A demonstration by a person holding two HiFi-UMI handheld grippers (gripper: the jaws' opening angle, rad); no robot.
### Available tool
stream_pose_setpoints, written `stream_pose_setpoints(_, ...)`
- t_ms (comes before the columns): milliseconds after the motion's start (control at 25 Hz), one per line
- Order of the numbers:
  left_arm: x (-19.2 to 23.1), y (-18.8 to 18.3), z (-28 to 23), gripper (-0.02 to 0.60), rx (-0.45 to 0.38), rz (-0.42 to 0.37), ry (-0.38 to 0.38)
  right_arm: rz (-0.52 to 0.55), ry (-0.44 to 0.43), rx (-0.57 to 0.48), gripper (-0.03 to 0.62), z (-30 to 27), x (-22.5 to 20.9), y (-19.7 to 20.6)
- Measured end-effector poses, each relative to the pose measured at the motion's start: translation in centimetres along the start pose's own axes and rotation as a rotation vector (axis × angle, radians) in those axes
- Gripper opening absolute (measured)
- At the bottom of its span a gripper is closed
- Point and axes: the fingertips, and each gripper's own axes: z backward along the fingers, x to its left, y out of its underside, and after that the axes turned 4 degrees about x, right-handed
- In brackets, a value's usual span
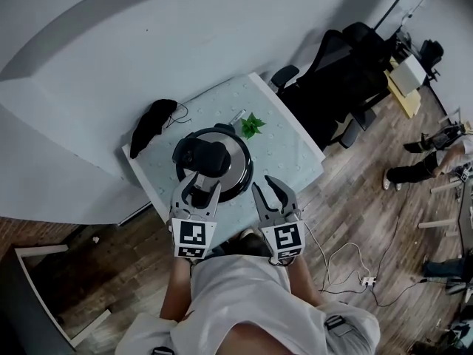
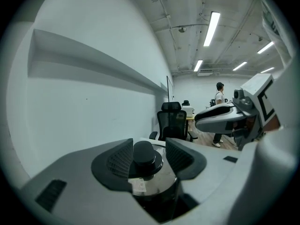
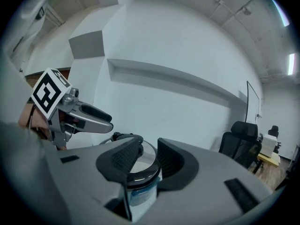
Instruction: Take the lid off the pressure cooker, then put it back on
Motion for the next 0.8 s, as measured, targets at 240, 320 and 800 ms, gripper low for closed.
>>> stream_pose_setpoints(240, 0.8, 1.0, -2.0, 0.215, 0.061, 0.012, 0.001, -0.001, -0.022, 0.019, 0.126, -2.0, -0.4, 0.6)
stream_pose_setpoints(320, 1.1, 1.1, -2.7, 0.218, 0.073, 0.019, 0.0, -0.002, -0.039, 0.023, 0.126, -2.7, -0.4, 0.8)
stream_pose_setpoints(800, 1.5, 2.5, -7.0, 0.265, 0.204, 0.086, -0.003, 0.013, -0.178, 0.051, 0.127, -7.4, -1.3, 1.6)
